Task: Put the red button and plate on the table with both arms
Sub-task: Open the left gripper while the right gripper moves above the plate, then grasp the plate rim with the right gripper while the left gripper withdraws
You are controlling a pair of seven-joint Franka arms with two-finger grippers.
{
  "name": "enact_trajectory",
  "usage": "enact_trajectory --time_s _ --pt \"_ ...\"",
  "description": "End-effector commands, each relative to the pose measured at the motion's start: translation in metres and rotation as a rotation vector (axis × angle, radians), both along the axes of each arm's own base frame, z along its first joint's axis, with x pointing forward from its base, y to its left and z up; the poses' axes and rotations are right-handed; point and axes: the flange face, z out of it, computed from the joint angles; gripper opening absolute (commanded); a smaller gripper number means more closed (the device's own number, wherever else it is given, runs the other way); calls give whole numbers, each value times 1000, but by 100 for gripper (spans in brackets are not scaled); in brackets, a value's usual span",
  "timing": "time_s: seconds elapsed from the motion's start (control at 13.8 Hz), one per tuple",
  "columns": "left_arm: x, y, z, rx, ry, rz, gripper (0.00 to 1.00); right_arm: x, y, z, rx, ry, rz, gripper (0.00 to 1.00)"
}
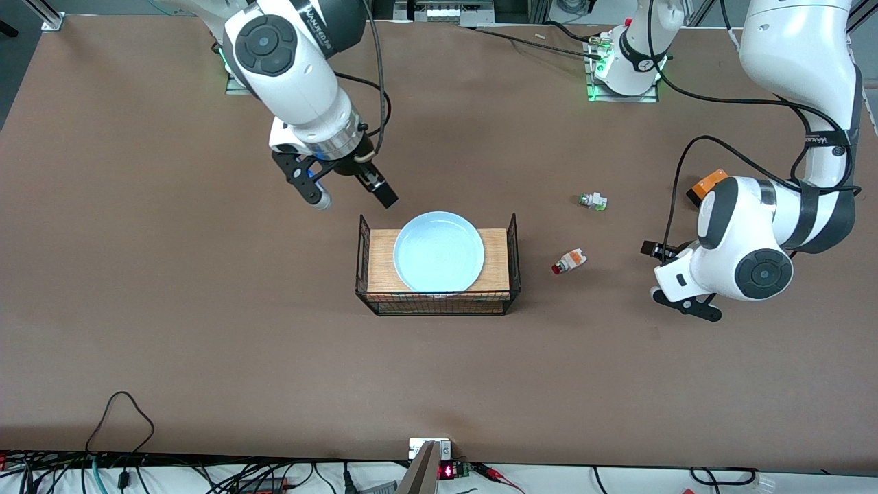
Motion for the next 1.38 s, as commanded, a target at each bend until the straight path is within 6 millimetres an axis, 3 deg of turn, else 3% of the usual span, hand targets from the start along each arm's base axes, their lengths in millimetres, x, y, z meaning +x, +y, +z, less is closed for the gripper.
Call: enact_trajectory --time_s 0.0,0.29,0.8,1.09,1.3 --pt "1 1 6 -26 -12 -5 100 13 -21 11 -6 -15 -33 100" --pt "0 1 4 -27 -7 -7 100 7 -8 3 -8 -2 -34 100" --pt "1 7 3 -37 -6 10 100 -7 56 -86 -33 51 -50 100" --pt "1 -4 6 -39 -12 -4 100 0 60 -118 -33 53 -69 100" --pt "9 12 26 -44 -47 22 100 8 60 -130 -26 34 -78 100"
